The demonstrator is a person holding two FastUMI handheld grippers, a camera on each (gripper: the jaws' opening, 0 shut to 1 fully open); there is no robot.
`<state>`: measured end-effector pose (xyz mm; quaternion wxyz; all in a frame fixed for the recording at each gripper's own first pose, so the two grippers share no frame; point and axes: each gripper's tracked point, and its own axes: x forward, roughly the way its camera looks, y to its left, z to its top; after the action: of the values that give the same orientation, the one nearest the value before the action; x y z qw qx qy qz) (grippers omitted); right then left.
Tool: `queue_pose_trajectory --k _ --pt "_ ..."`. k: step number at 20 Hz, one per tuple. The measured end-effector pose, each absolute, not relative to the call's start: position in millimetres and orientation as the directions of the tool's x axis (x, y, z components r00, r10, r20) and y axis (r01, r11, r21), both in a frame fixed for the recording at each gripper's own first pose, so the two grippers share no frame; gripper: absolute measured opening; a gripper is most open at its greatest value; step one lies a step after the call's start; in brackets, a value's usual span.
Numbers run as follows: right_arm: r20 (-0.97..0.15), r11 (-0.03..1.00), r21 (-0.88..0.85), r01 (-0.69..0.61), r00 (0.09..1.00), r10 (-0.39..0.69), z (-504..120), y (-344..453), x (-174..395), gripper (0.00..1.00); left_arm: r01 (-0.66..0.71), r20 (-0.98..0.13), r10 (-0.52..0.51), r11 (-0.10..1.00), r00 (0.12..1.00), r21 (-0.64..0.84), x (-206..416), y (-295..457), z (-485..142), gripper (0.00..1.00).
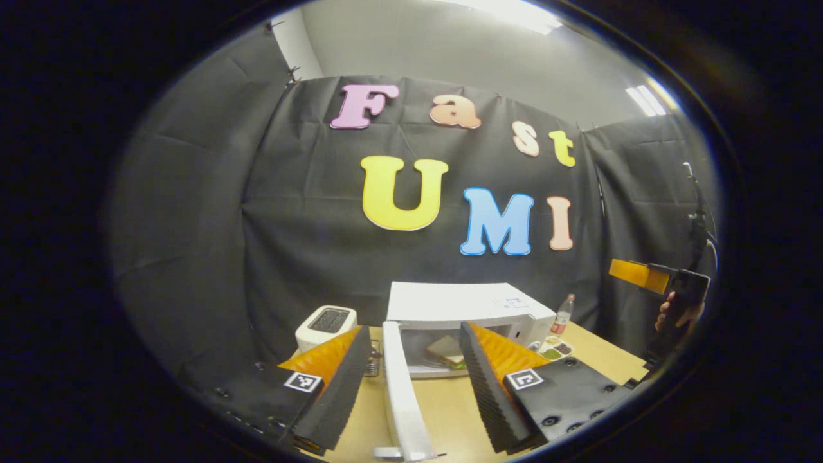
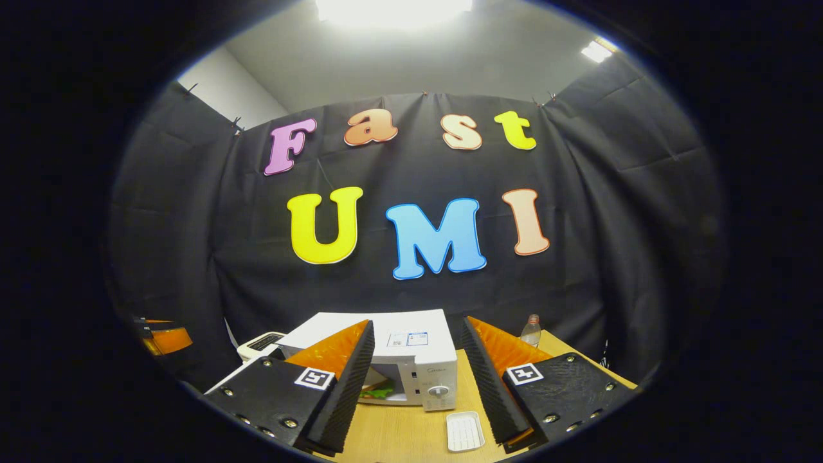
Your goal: Open the microwave oven with the left hand, put the food in, and close the microwave oven.
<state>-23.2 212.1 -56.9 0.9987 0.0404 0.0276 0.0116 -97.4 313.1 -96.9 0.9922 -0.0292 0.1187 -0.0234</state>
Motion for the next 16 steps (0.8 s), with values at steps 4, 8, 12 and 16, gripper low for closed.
queue_pose_trajectory --k 4,8,12,16 --pt "-0.073 0.993 0.114 -0.003 0.997 0.011 -63.9 209.7 -21.2 0.82 -0.033 -0.333 0.006 0.996 0.943 -0.078 -115.2 354.2 -138.4 0.28" --pt "-0.076 0.994 0.113 0.010 0.997 -0.002 -67.4 210.2 -21.9 0.82 -0.028 -0.414 -0.007 0.997 0.910 -0.077 -144.9 370.7 -174.7 0.07" --pt "-0.049 0.994 0.100 0.033 0.998 -0.028 -58.1 205.2 -22.9 0.82 0.024 -0.493 -0.037 0.999 0.869 -0.032 -165.3 369.5 -207.2 0.07" --pt "-0.018 0.994 0.092 0.052 0.999 -0.051 -45.4 193.8 -21.4 0.82 0.069 -0.533 -0.093 0.995 0.841 -0.065 -172.6 348.5 -226.0 0.07"
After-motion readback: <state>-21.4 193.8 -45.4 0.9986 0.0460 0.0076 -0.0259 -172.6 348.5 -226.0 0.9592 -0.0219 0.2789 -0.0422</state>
